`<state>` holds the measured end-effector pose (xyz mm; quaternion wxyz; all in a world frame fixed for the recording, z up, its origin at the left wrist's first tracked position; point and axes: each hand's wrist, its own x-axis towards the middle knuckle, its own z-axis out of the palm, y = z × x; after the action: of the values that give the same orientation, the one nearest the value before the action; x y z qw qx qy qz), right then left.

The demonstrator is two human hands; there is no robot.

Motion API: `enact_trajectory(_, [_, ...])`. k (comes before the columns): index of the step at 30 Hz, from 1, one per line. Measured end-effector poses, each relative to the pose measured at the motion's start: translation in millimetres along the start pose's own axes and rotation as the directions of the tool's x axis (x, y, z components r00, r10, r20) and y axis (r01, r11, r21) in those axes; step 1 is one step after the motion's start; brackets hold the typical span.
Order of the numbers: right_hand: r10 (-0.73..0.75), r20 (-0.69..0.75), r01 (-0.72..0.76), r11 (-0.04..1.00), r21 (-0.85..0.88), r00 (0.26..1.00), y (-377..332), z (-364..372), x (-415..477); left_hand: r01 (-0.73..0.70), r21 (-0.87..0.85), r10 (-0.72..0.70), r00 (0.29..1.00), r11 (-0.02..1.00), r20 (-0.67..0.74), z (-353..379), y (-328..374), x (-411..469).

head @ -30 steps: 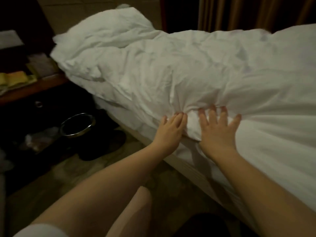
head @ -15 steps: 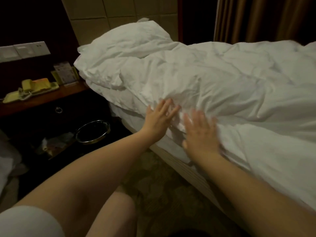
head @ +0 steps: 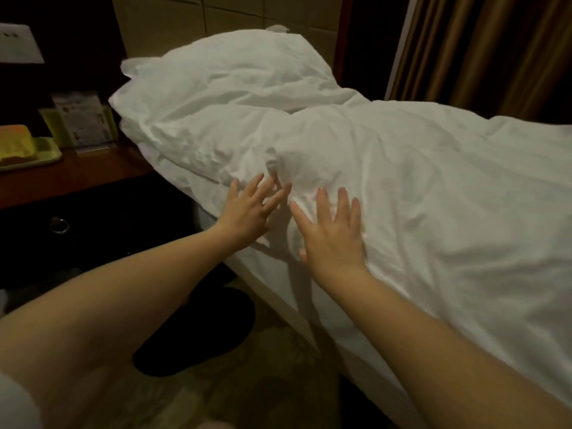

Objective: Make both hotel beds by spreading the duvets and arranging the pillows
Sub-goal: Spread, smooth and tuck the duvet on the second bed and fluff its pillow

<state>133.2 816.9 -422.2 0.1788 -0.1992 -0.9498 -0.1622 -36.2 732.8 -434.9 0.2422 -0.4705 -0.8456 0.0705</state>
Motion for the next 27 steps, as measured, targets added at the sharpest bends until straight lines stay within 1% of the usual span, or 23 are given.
enact_trajectory(1, [0.014, 0.024, -0.013, 1.0, -0.005, 1.0, -8.4, 3.8, 15.3, -0.026, 0.006, 0.026, 0.999, 1.0, -0.033, 10.3, -13.9, 9.1])
enact_trajectory(3, [0.045, 0.103, -0.039, 0.997, -0.062, 0.994, -20.1, 8.3, 38.7, -0.078, -0.031, 0.072, 0.983, 0.996, -0.167, 27.5, -37.4, 29.1])
enact_trajectory(4, [0.072, 0.11, -0.064, 0.995, -0.076, 0.991, -22.2, 8.9, 49.8, -0.107, -0.063, 0.091, 0.972, 0.992, -0.216, 34.7, -47.2, 41.2])
enact_trajectory(5, [0.098, 0.056, -0.094, 0.992, -0.08, 0.994, -20.6, 9.7, 60.6, -0.132, -0.118, 0.103, 0.969, 0.984, -0.225, 39.8, -54.8, 53.6])
enact_trajectory(6, [0.117, 0.047, -0.114, 0.991, -0.066, 0.992, -16.8, 7.4, 70.4, -0.177, -0.185, 0.135, 0.966, 0.967, -0.221, 42.9, -60.6, 65.9])
enact_trajectory(7, [0.131, -0.009, -0.132, 0.99, -0.046, 0.991, -12.0, 2.5, 79.2, -0.232, -0.252, 0.183, 0.961, 0.939, -0.206, 45.5, -64.0, 74.4])
enact_trajectory(9, [0.184, 0.058, -0.186, 0.981, 0.044, 0.981, -5.9, -15.9, 97.2, -0.33, -0.342, 0.244, 0.931, 0.88, -0.271, 48.9, -66.1, 84.5])
enact_trajectory(10, [0.194, 0.06, -0.198, 0.978, 0.066, 0.979, -2.5, -21.0, 104.0, -0.368, -0.402, 0.241, 0.912, 0.839, -0.333, 47.9, -68.0, 87.9])
enact_trajectory(11, [0.208, 0.014, -0.208, 0.969, 0.133, 0.978, -3.1, -28.5, 106.6, -0.386, -0.474, 0.21, 0.9, 0.791, -0.381, 43.7, -72.1, 91.0])
enact_trajectory(12, [0.225, -0.063, -0.207, 0.955, 0.215, 0.972, -6.8, -38.8, 104.7, -0.389, -0.531, 0.172, 0.895, 0.753, -0.412, 36.7, -79.3, 93.3])
enact_trajectory(13, [0.243, -0.165, -0.189, 0.939, 0.287, 0.956, -13.1, -49.5, 97.3, -0.39, -0.544, 0.136, 0.884, 0.743, -0.448, 29.5, -89.0, 91.7])
enact_trajectory(14, [0.236, -0.26, -0.147, 0.935, 0.322, 0.936, -18.3, -51.2, 86.7, -0.417, -0.49, 0.141, 0.852, 0.766, -0.505, 26.8, -101.9, 88.4])
enact_trajectory(15, [0.205, -0.323, -0.104, 0.947, 0.303, 0.924, -24.4, -47.6, 74.6, -0.456, -0.396, 0.197, 0.816, 0.797, -0.543, 28.7, -116.3, 80.3])
enact_trajectory(16, [0.153, -0.321, -0.072, 0.966, 0.249, 0.935, -31.2, -37.1, 60.8, -0.51, -0.31, 0.273, 0.776, 0.803, -0.569, 38.6, -130.5, 67.2])
enact_trajectory(17, [0.086, -0.285, -0.04, 0.986, 0.165, 0.955, -37.8, -20.5, 47.7, -0.56, -0.24, 0.352, 0.742, 0.793, -0.571, 52.8, -141.2, 52.7])
enact_trajectory(18, [0.027, -0.209, -0.007, 0.996, 0.094, 0.977, -44.6, -2.8, 37.7, -0.589, -0.224, 0.411, 0.742, 0.776, -0.53, 67.0, -146.0, 36.5])
enact_trajectory(19, [-0.01, -0.141, 0.016, 0.999, 0.041, 0.99, -50.7, 14.8, 29.8, -0.586, -0.235, 0.431, 0.763, 0.775, -0.481, 80.6, -144.6, 22.3])
enact_trajectory(20, [-0.006, -0.082, 0.007, 1.0, 0.007, 0.997, -55.5, 29.0, 24.8, -0.554, -0.238, 0.43, 0.799, 0.798, -0.42, 90.6, -137.7, 13.4])
enact_trajectory(21, [0.028, -0.05, -0.03, 0.999, -0.027, 0.998, -58.2, 38.8, 22.8, -0.508, -0.241, 0.424, 0.845, 0.827, -0.325, 98.9, -126.4, 11.0])
enact_trajectory(22, [0.068, -0.052, -0.071, 0.996, -0.053, 0.996, -59.5, 44.5, 23.3, -0.471, -0.225, 0.412, 0.872, 0.853, -0.264, 103.9, -114.9, 11.8])
enact_trajectory(24, [0.075, -0.096, -0.082, 0.994, -0.073, 0.992, -58.9, 50.6, 25.7, -0.441, -0.225, 0.375, 0.883, 0.869, -0.283, 111.9, -98.5, 19.4])
enact_trajectory(27, [-0.003, -0.079, -0.003, 0.997, -0.078, 0.997, -64.0, 52.5, 35.0, -0.318, -0.266, 0.224, 0.917, 0.91, -0.33, 119.2, -93.2, 9.5])
